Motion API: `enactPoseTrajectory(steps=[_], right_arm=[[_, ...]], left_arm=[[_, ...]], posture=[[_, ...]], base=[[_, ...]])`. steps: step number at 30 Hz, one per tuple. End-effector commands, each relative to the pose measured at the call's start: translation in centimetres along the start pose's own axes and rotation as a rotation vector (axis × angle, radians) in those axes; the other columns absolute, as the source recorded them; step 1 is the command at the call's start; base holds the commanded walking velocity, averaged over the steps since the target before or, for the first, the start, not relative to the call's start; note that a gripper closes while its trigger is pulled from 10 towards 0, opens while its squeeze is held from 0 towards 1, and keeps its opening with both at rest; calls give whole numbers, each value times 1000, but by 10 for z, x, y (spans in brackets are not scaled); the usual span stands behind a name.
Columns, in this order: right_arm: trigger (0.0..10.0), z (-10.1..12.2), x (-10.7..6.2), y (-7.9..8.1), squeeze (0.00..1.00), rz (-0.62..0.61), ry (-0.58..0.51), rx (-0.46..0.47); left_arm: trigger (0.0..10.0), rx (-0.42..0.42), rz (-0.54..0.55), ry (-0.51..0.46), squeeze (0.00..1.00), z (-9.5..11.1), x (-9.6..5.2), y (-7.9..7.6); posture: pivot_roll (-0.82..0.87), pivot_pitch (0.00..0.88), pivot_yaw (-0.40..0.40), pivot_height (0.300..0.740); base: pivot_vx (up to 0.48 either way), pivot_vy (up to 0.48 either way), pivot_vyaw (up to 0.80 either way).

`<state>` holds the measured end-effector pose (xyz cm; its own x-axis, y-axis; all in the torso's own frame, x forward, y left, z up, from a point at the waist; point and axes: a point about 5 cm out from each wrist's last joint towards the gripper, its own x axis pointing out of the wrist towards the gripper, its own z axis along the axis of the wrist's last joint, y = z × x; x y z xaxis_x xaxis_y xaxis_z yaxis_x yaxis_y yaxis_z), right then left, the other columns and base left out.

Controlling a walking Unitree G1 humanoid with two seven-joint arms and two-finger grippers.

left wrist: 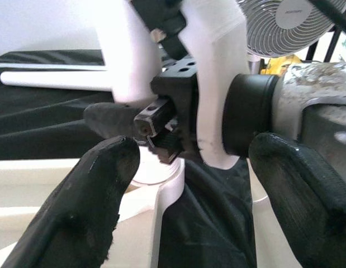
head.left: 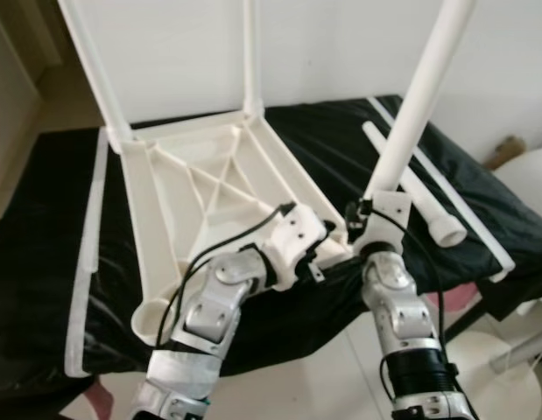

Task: Building children table

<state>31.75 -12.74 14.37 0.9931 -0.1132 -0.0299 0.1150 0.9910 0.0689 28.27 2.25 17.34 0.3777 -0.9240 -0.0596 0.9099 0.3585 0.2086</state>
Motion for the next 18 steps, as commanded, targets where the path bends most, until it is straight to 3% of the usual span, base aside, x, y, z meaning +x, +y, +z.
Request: enactPoseTrajectory(steps=[1, 16, 17, 18], right_arm=[[10000, -25, -6, 0, 0, -11, 126, 21], [10000, -17, -12, 11, 0, 23, 100, 21], [10000, -16, -12, 10, 1000, 25, 98, 20], [10000, -16, -12, 9, 1000, 27, 97, 20]], left_arm=[[10000, -20, 129, 5, 0, -2, -4, 9], [10000, -6, 137, 4, 0, 1, -7, 14], [10000, -16, 147, 10, 0, 0, -8, 15], [10000, -22, 155, 14, 0, 0, -9, 16]], posture=[[11, 0, -12, 740], [12, 0, -10, 740], [15, 0, -8, 740], [16, 0, -7, 740]], base=[[0, 0, 0], [0, 0, 0], [0, 0, 0], [0, 0, 0]])
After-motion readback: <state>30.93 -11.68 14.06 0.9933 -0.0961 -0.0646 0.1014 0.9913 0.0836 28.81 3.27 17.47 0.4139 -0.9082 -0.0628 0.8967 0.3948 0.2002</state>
